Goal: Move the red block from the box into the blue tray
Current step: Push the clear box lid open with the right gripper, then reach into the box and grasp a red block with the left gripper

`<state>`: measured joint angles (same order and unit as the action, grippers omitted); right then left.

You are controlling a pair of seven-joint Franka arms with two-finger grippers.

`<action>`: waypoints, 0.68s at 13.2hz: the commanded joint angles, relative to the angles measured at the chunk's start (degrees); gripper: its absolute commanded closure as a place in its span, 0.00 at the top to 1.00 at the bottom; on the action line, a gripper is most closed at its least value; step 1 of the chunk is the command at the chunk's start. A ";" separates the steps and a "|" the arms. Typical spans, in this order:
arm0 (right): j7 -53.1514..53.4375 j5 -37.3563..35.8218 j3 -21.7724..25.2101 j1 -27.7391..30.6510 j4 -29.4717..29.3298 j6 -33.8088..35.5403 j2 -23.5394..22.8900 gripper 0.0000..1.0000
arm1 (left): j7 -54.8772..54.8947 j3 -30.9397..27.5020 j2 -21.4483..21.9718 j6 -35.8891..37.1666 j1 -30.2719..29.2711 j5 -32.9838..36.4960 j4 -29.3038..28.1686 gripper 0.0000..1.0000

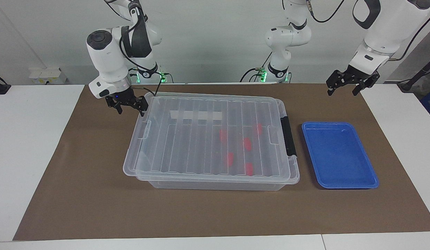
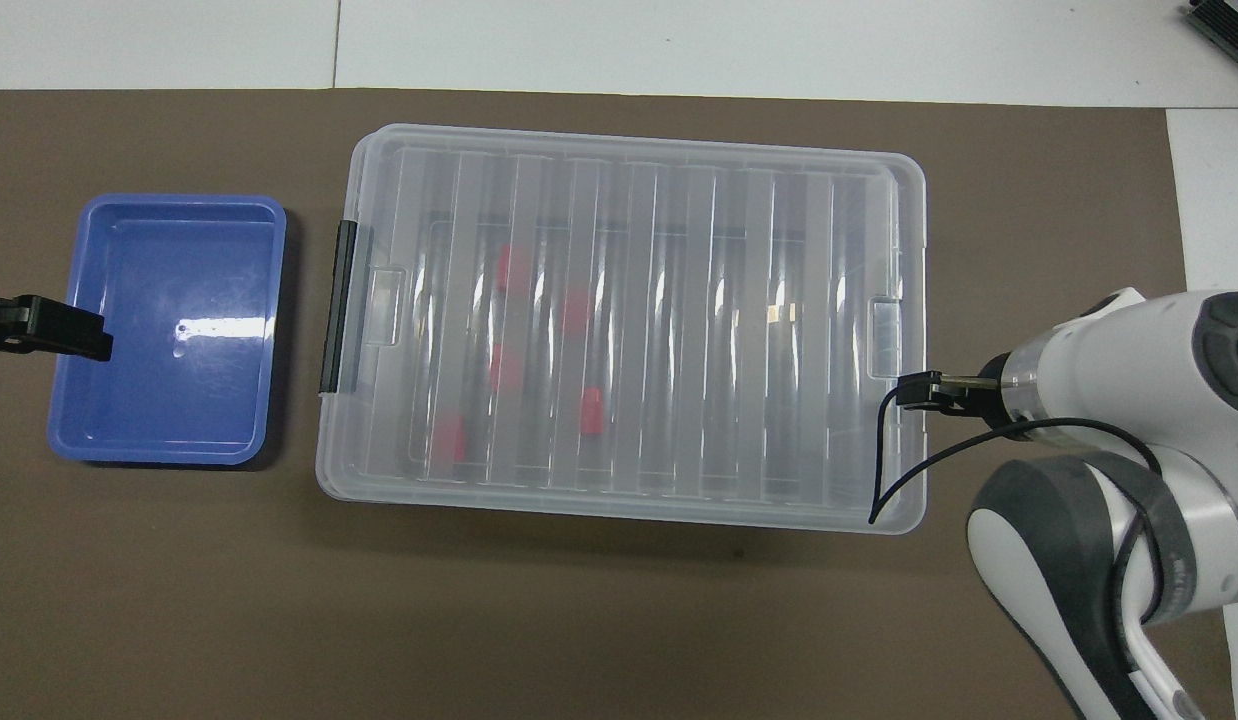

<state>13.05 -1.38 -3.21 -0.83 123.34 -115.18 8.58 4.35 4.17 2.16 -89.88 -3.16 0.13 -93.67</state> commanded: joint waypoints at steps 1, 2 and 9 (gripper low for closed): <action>-5.91 0.58 -0.30 3.98 1.91 -0.75 1.61 1.00 | -6.24 -0.04 0.66 -4.22 2.88 -0.49 -0.98 1.00; -8.19 0.58 -0.30 5.38 1.91 -0.75 1.53 1.00 | -11.42 -0.04 0.74 -7.64 4.73 -0.49 -1.95 1.00; -21.47 0.41 -0.30 14.00 1.12 -0.31 1.09 1.00 | -41.15 0.05 1.63 -28.57 18.52 -0.57 -12.50 1.00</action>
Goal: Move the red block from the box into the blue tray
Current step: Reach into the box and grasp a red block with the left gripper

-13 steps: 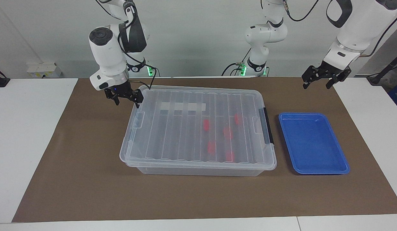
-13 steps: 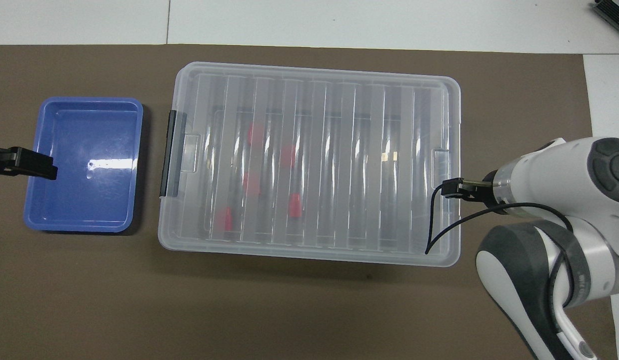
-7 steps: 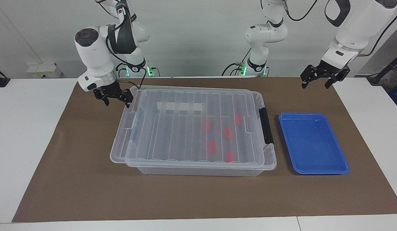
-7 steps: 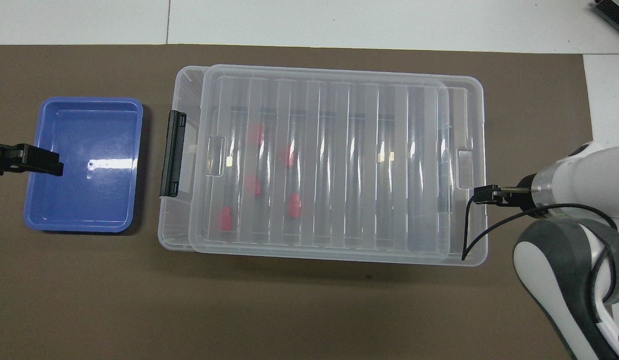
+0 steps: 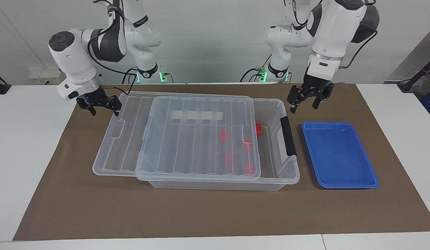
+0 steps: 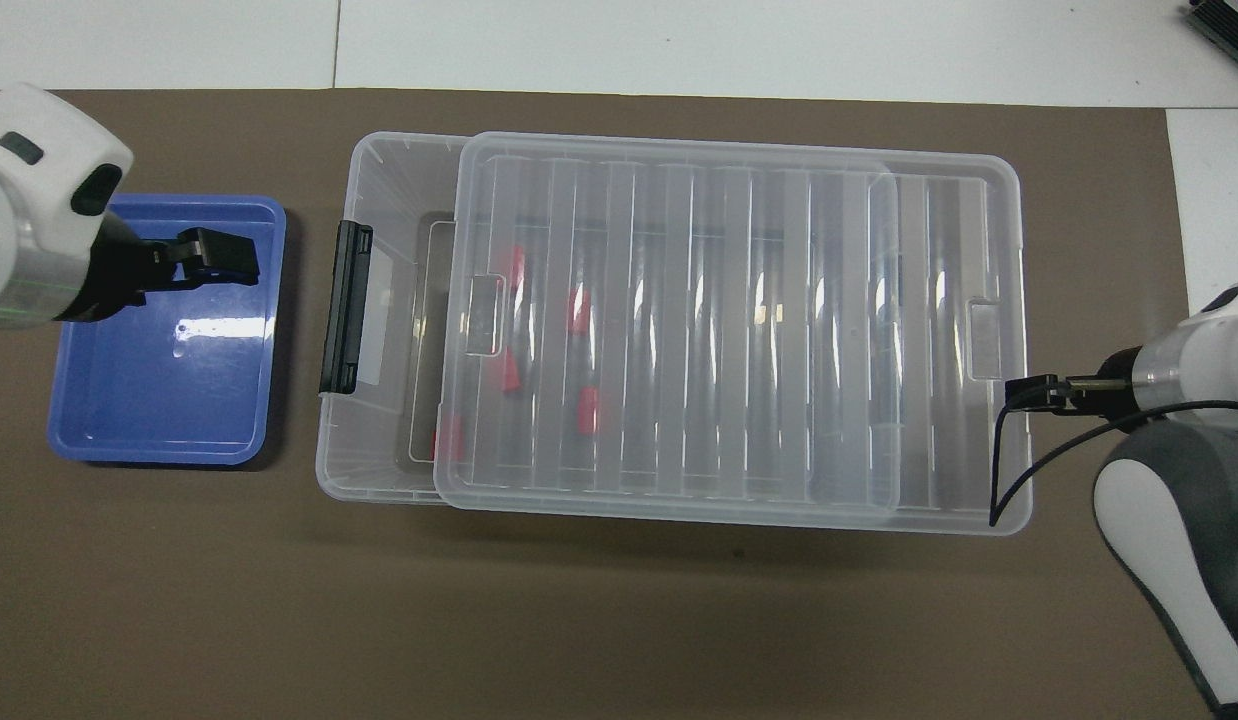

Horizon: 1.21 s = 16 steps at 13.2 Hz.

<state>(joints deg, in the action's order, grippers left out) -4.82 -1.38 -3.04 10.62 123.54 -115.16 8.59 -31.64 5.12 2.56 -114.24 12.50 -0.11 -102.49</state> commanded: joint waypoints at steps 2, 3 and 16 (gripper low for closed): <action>-6.50 -0.02 -0.38 5.18 0.83 -0.33 0.99 1.00 | -13.49 -0.99 -3.24 -7.47 7.77 -0.33 -3.77 1.00; -8.52 -0.11 -0.30 6.15 0.83 -0.67 0.99 1.00 | -14.49 -1.25 -5.61 -7.92 9.71 -0.06 -3.68 1.00; -10.91 -0.99 -0.03 9.77 -0.32 -0.94 0.46 1.00 | -14.23 -0.99 -15.13 -25.15 12.55 1.78 -14.66 1.00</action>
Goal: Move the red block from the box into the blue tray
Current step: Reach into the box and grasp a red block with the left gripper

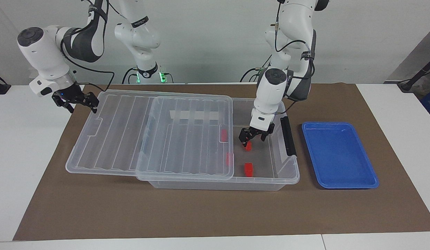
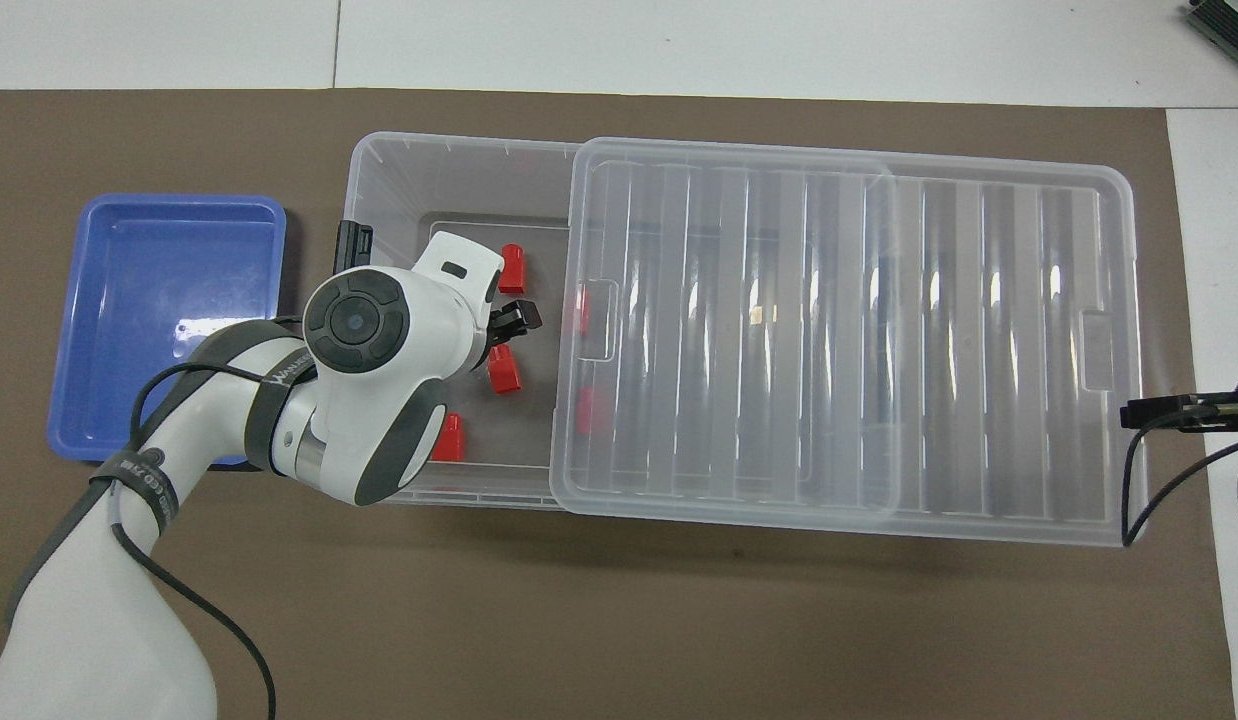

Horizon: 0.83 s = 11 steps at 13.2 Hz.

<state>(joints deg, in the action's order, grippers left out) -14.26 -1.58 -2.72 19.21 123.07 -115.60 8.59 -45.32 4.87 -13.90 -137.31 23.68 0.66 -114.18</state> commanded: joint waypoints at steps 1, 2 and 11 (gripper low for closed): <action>-1.48 -0.80 -0.35 1.18 0.15 -0.42 0.46 1.00 | -0.82 -0.73 1.16 -2.96 1.46 0.92 -3.68 1.00; -1.48 -0.80 -0.35 1.18 0.15 -0.51 0.46 1.00 | -1.00 -0.73 1.33 -3.23 1.63 0.92 -4.64 1.00; -1.13 -0.88 -0.44 2.94 -0.72 -0.16 0.38 1.00 | -1.00 -0.65 2.30 -6.66 2.69 0.83 -10.36 0.90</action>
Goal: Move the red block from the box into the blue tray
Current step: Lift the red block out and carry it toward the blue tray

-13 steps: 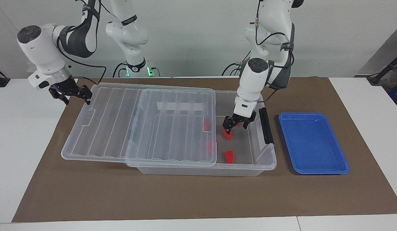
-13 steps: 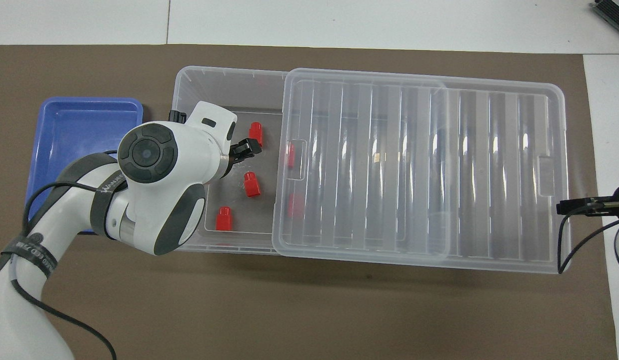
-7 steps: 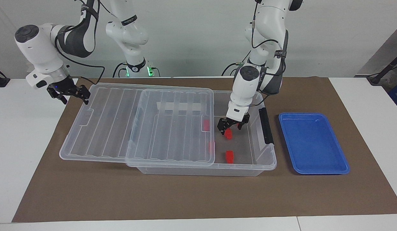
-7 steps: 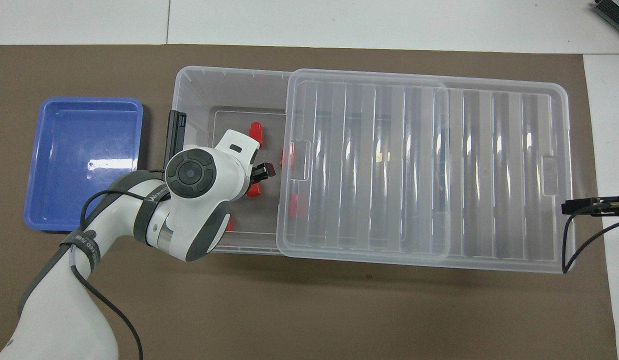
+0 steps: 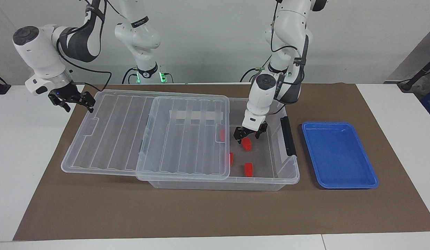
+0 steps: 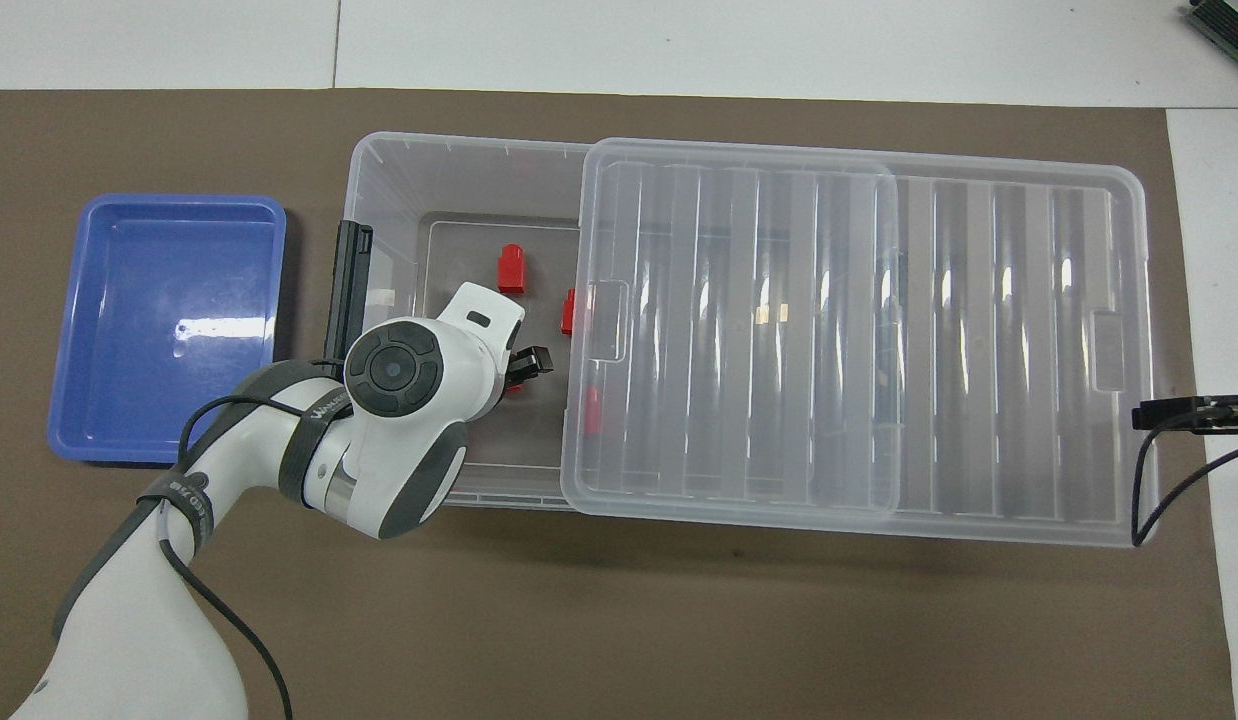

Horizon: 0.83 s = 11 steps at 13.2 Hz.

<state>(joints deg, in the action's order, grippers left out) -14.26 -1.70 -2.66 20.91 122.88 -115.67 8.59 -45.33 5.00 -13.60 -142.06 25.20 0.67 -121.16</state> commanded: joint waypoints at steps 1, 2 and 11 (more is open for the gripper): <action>-0.78 -0.76 -0.59 0.80 -1.85 0.79 0.38 1.00 | -1.07 -0.78 1.91 -2.77 1.26 0.83 -3.90 0.90; -0.51 -0.76 -0.77 0.45 -3.25 2.63 0.38 1.00 | -1.16 -0.78 1.83 -4.26 1.26 0.83 -4.34 0.90; 24.69 0.46 -1.91 -11.23 -18.98 18.19 0.03 1.00 | -1.77 -0.78 1.30 -4.28 0.99 -6.18 -2.68 0.26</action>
<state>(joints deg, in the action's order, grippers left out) 6.52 -1.66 -4.53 11.05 107.22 -100.25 9.09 -46.42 5.04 -13.48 -145.53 25.29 -2.57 -123.15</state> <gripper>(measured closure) 0.000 0.648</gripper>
